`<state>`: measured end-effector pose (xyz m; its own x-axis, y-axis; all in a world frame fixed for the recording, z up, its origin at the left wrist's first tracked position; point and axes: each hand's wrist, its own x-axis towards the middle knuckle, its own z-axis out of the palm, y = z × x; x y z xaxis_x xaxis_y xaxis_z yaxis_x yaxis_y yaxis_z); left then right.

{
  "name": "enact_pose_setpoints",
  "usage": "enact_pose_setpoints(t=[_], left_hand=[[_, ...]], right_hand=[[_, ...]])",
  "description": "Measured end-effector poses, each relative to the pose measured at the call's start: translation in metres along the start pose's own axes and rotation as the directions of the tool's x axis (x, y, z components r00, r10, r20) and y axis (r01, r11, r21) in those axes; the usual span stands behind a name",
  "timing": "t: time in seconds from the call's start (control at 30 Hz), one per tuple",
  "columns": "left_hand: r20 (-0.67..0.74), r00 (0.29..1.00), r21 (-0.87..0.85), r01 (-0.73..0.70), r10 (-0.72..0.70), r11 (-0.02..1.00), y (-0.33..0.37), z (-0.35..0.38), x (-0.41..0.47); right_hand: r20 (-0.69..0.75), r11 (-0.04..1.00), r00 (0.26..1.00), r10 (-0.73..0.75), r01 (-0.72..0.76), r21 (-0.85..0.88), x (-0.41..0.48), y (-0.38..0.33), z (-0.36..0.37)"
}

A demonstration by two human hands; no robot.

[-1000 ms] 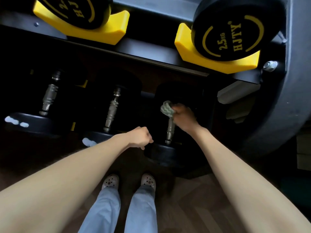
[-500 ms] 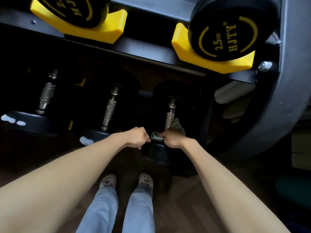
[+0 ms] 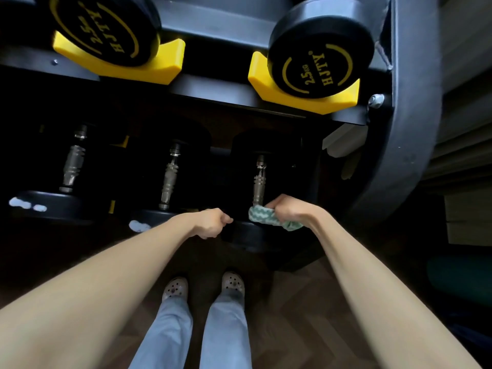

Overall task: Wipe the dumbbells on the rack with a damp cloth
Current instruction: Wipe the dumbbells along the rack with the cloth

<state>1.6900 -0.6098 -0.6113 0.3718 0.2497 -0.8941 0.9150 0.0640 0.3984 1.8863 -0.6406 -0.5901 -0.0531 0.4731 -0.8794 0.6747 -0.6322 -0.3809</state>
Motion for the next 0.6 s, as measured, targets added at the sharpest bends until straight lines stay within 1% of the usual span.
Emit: enact_pose_setpoints(t=[0.07, 0.1, 0.13, 0.17, 0.2, 0.23, 0.27, 0.3, 0.33, 0.4, 0.47, 0.53, 0.6], left_hand=[[-0.027, 1.000, -0.084, -0.007, 0.005, 0.996, 0.000, 0.001, -0.005], [-0.048, 0.999, -0.128, -0.010, 0.004, 0.992, 0.000, -0.001, -0.009], [-0.076, 0.997, -0.176, -0.012, -0.001, 0.984, -0.001, -0.003, -0.013], [-0.114, 0.993, -0.222, -0.019, -0.007, 0.975, -0.002, -0.006, -0.017], [-0.164, 0.986, -0.270, -0.027, -0.018, 0.963, -0.004, -0.011, -0.023], [-0.210, 0.977, -0.314, -0.036, -0.033, 0.949, -0.005, -0.015, -0.026], [-0.263, 0.963, -0.353, -0.045, -0.053, 0.935, -0.007, -0.020, -0.028], [-0.313, 0.947, -0.394, -0.059, -0.073, 0.917, -0.009, -0.025, -0.032], [-0.356, 0.930, -0.432, -0.073, -0.096, 0.899, -0.012, -0.032, -0.036], [-0.433, 0.891, -0.491, -0.106, -0.137, 0.864, -0.023, -0.044, -0.049], [-0.486, 0.858, -0.521, -0.133, -0.165, 0.843, -0.036, -0.056, -0.058], [-0.516, 0.837, -0.531, -0.145, -0.182, 0.835, -0.052, -0.064, -0.065], [-0.517, 0.835, -0.514, -0.128, -0.187, 0.848, -0.072, -0.071, -0.070]], right_hand=[[0.013, 0.997, 1.000, 0.012, -0.013, 0.072, -0.007, 0.003, -0.006], [0.017, 0.987, 1.000, 0.016, -0.019, 0.157, -0.012, 0.004, -0.009], [0.039, 0.952, 0.999, 0.021, -0.032, 0.304, -0.018, 0.005, -0.009], [0.075, 0.871, 0.997, 0.011, -0.046, 0.490, -0.023, 0.007, -0.007], [0.102, 0.741, 0.994, -0.026, -0.049, 0.670, -0.029, 0.007, -0.004], [0.109, 0.586, 0.991, -0.073, -0.046, 0.809, -0.032, 0.009, 0.000], [0.103, 0.444, 0.987, -0.124, -0.038, 0.895, -0.035, 0.009, 0.005], [0.083, 0.345, 0.984, -0.157, -0.024, 0.938, -0.037, 0.008, 0.011], [0.069, 0.271, 0.980, -0.186, -0.016, 0.962, -0.039, 0.005, 0.017], [0.046, 0.182, 0.976, -0.215, -0.006, 0.983, -0.041, -0.005, 0.029], [0.009, 0.151, 0.980, -0.197, 0.021, 0.988, -0.039, -0.016, 0.039], [-0.016, 0.146, 0.988, -0.152, 0.039, 0.989, -0.037, -0.029, 0.053], [-0.034, 0.116, 0.996, -0.076, 0.043, 0.992, -0.031, -0.044, 0.072]])
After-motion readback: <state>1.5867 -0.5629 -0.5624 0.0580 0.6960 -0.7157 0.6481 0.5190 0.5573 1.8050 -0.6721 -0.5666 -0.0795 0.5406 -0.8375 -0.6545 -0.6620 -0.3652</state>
